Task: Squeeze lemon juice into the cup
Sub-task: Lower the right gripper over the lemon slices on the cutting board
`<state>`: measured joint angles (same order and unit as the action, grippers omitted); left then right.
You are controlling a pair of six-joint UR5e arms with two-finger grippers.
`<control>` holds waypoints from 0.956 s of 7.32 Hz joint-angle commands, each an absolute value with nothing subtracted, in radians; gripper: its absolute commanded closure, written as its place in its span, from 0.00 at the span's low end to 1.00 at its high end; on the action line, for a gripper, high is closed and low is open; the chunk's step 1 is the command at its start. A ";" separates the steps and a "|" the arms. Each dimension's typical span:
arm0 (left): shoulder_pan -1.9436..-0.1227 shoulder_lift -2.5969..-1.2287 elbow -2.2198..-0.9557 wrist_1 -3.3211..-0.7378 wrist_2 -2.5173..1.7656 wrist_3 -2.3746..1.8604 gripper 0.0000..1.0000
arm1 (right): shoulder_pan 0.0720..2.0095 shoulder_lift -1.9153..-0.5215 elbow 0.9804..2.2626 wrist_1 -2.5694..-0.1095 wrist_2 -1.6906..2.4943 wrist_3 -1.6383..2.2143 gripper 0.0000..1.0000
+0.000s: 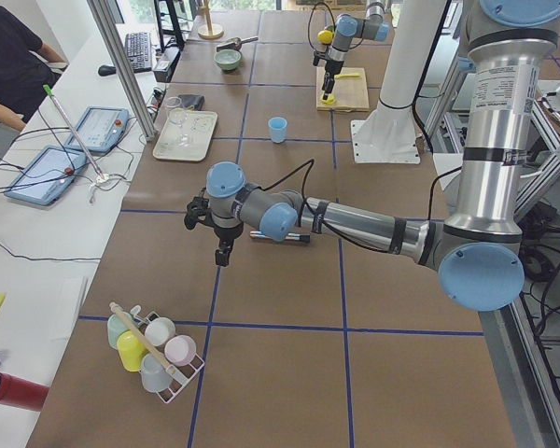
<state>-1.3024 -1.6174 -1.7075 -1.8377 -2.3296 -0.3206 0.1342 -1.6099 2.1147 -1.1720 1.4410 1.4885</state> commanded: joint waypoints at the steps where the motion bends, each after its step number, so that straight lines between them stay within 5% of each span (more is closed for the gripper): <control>1: -1.302 -1.617 -1.707 -1.838 -2.329 -0.321 0.00 | 0.133 -1.615 2.108 -1.172 1.440 1.488 0.00; 7: -1.302 -1.612 -1.700 -1.838 -2.330 -0.316 0.00 | 0.103 -1.612 2.109 -1.195 1.440 1.488 0.00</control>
